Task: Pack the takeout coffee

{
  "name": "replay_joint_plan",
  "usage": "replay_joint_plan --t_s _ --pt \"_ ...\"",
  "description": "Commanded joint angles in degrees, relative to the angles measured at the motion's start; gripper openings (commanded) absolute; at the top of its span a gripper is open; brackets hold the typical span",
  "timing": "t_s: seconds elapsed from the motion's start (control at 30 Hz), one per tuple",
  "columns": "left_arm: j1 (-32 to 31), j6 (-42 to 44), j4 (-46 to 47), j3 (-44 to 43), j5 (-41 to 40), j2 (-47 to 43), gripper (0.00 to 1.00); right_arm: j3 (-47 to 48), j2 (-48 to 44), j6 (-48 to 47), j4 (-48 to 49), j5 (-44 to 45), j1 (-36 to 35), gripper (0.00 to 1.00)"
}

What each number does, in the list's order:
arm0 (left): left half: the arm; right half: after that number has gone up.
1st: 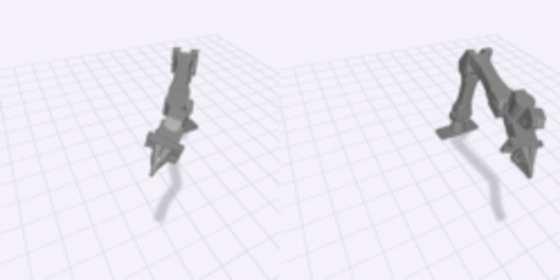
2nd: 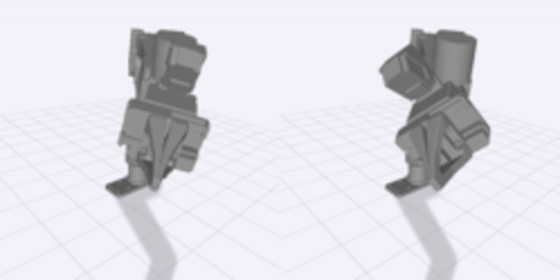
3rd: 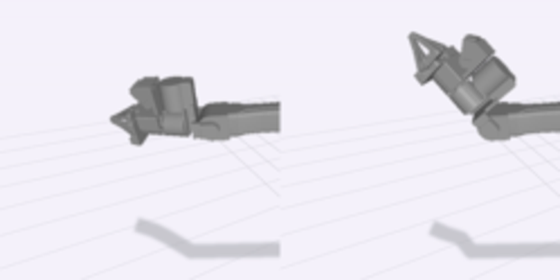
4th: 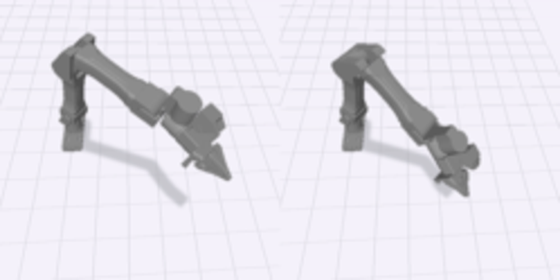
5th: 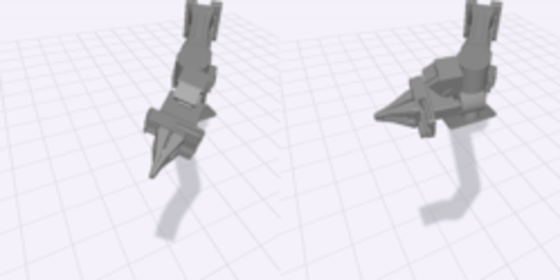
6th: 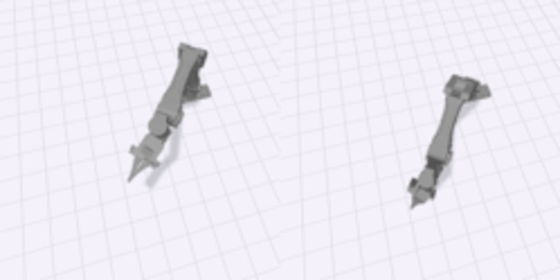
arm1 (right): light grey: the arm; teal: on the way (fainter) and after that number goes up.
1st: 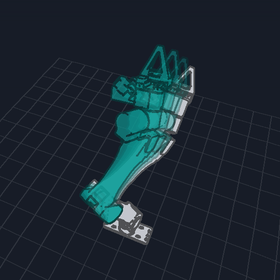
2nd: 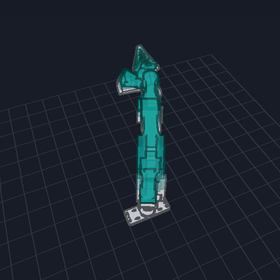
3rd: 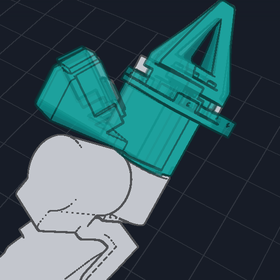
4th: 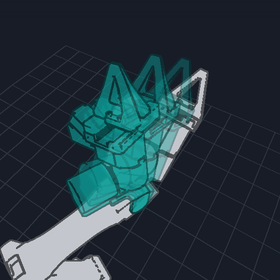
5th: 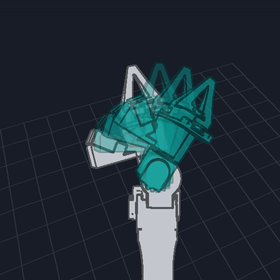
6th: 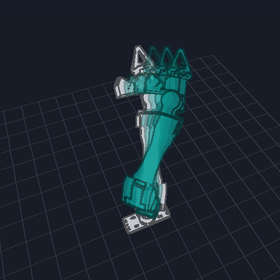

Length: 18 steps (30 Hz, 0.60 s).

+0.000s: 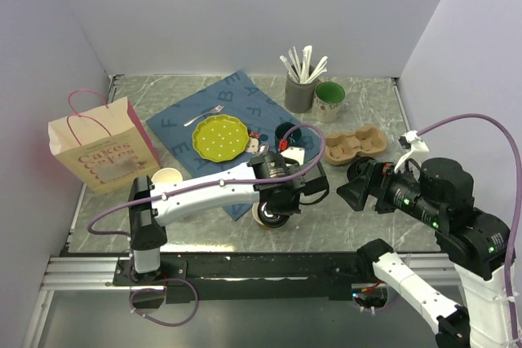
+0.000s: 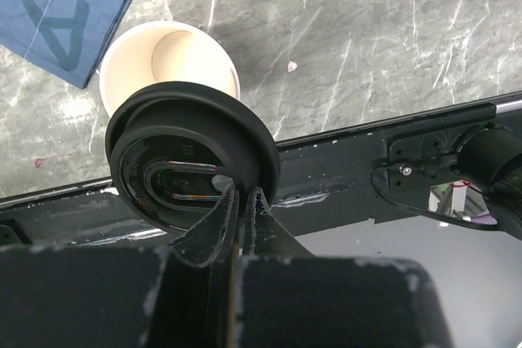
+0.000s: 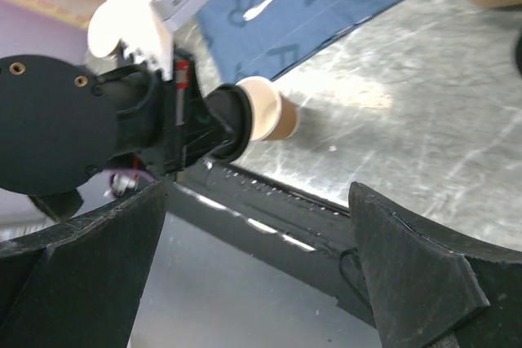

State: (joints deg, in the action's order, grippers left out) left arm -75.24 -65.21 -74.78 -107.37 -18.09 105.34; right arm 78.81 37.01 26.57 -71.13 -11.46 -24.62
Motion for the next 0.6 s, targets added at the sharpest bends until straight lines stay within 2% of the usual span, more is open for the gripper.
replay_joint_plan --t_s 0.0,0.57 --pt "-0.3 0.1 -0.1 0.7 -1.3 0.2 0.01 2.6 -3.1 0.7 0.0 5.2 -0.3 1.00" --pt "1.9 3.5 1.7 2.3 -0.3 2.7 0.01 1.8 -0.2 -0.1 2.4 3.7 -0.3 1.00"
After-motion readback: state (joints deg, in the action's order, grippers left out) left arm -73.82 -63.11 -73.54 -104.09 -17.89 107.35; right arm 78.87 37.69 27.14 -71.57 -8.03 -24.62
